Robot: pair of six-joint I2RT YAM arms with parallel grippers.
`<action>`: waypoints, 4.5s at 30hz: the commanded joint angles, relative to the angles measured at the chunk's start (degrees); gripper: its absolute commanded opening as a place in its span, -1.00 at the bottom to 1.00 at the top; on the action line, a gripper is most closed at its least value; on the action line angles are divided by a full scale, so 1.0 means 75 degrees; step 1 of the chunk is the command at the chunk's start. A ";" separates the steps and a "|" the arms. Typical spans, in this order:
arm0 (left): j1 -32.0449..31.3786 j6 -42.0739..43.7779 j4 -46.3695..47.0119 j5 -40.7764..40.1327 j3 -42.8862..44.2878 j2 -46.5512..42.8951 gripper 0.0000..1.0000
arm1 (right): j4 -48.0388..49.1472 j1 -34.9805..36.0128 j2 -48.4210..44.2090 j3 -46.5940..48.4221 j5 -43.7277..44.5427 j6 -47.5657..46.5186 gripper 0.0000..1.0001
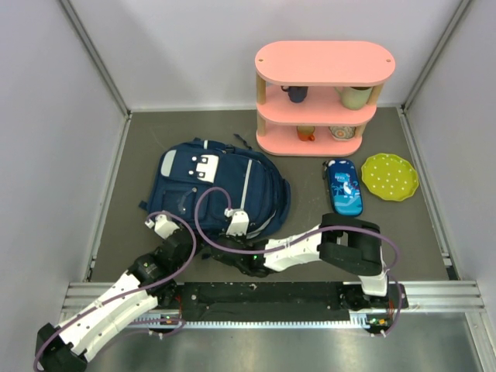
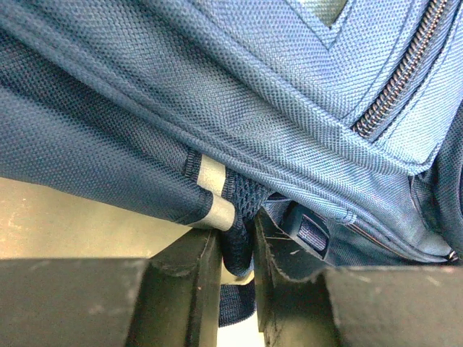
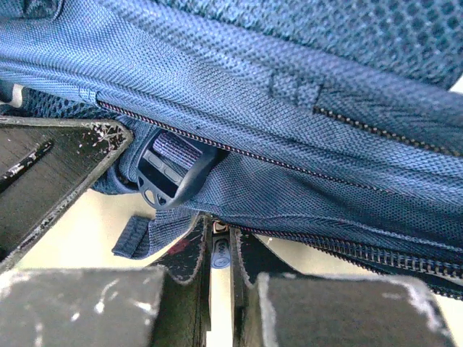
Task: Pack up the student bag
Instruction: Zip the student bag at the center of the board.
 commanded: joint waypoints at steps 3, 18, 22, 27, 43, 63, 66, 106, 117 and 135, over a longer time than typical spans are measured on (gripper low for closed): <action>-0.0007 0.0131 0.0119 0.0089 -0.0048 0.0061 -0.74 | -0.0630 -0.0024 -0.0094 0.0147 0.0061 -0.0367 -1.00; 0.0005 0.0413 -0.0350 -0.0439 0.0351 0.0225 -1.00 | -0.1439 -0.0036 -0.0905 -0.0358 -0.0512 -0.0859 -1.00; -0.0007 0.0354 -0.0585 -0.0521 0.0397 0.0190 -1.00 | -0.1533 -0.0211 -0.1184 -0.0684 -0.0582 -0.0497 -1.00; -0.0007 0.0109 -0.0842 -0.0638 0.0456 0.0225 -1.00 | -0.1299 -0.0702 -0.2039 -0.1702 -0.0712 -0.0472 -1.00; 0.0005 -0.0513 -0.1545 -0.1388 0.0807 -0.0010 -1.00 | -0.0912 -0.2589 -0.4466 -0.3555 -0.1157 -0.1433 -1.00; 0.0145 0.3235 -0.0902 0.0505 0.2940 0.0949 0.68 | 0.0283 -0.3283 -0.4865 -0.4060 -0.3254 -0.2067 -1.00; -0.0006 0.4464 0.0290 0.2165 0.3069 0.1581 0.71 | 0.0447 -0.3153 -0.4818 -0.4165 -0.3267 -0.1891 -1.00; -0.2374 0.7890 0.2978 0.3065 0.4452 0.7994 -1.00 | 0.0027 -0.3692 -0.5686 -0.4377 -0.3080 -0.2089 -1.00; -0.2398 0.5958 0.2499 0.2972 0.3046 0.6496 -1.00 | -0.0139 -0.4781 -0.5744 -0.3956 -0.3173 -0.2558 -1.00; -0.2503 0.1117 -0.0758 0.1765 0.1018 0.1833 -1.00 | 0.0307 -0.6200 -0.4760 -0.2971 -0.4355 -0.3226 -1.00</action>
